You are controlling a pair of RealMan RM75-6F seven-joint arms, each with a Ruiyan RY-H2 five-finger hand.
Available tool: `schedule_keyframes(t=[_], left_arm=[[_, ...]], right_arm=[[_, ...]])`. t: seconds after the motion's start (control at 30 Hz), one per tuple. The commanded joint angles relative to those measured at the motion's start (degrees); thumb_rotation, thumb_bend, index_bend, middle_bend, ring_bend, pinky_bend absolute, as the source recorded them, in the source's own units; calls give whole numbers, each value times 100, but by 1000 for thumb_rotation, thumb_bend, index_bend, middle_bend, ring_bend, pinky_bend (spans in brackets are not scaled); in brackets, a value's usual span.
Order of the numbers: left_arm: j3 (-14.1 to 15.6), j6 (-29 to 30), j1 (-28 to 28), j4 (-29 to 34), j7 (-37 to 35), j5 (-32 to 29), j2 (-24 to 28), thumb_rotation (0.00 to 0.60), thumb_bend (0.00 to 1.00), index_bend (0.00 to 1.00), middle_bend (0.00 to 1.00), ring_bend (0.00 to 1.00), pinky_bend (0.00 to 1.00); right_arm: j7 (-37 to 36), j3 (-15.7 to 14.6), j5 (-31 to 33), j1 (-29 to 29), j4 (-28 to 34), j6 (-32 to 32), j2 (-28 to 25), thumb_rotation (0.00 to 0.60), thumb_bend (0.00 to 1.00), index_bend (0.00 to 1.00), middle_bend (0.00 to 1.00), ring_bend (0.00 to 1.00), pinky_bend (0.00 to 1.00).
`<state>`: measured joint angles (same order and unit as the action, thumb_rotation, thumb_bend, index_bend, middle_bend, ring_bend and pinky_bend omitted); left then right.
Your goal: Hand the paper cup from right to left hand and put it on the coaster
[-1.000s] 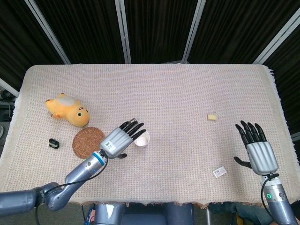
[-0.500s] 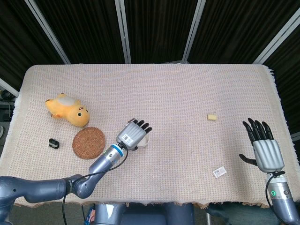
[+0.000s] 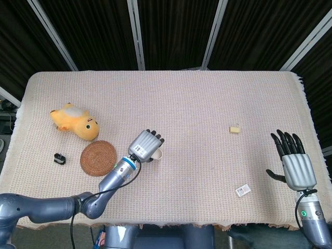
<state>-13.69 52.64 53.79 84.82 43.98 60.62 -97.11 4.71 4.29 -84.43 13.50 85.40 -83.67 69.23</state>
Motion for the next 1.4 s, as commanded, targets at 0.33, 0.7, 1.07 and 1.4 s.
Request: schedule_keyframes(t=[0.33,0.7,1.07,1.4], left_arm=[[557,555,-802,1494,-8,-223,2042,600,0,459,423,370,483],[1056,331,-1328,1124,-1158,40,2543,600,0,462,425,370,483],[1217,158,-1431,728,-1606,318,2446,600,0,360,311,289,423],[1317,476,-1597,1077,-1435,491,2685,600,0,0,0,0,1]], right_arm=[[50,-25,-203,-51,114,-52,-14,600,0,0,0,0,0],[131,-30,-300,-81,208,-56,-9,600,0,0,0,0,0],[137,18,-268,-103,198,-22,-18,600,0,0,0,0,0],[123,33,-316,-127,263,-38,-72,600,0,0,0,0,0]])
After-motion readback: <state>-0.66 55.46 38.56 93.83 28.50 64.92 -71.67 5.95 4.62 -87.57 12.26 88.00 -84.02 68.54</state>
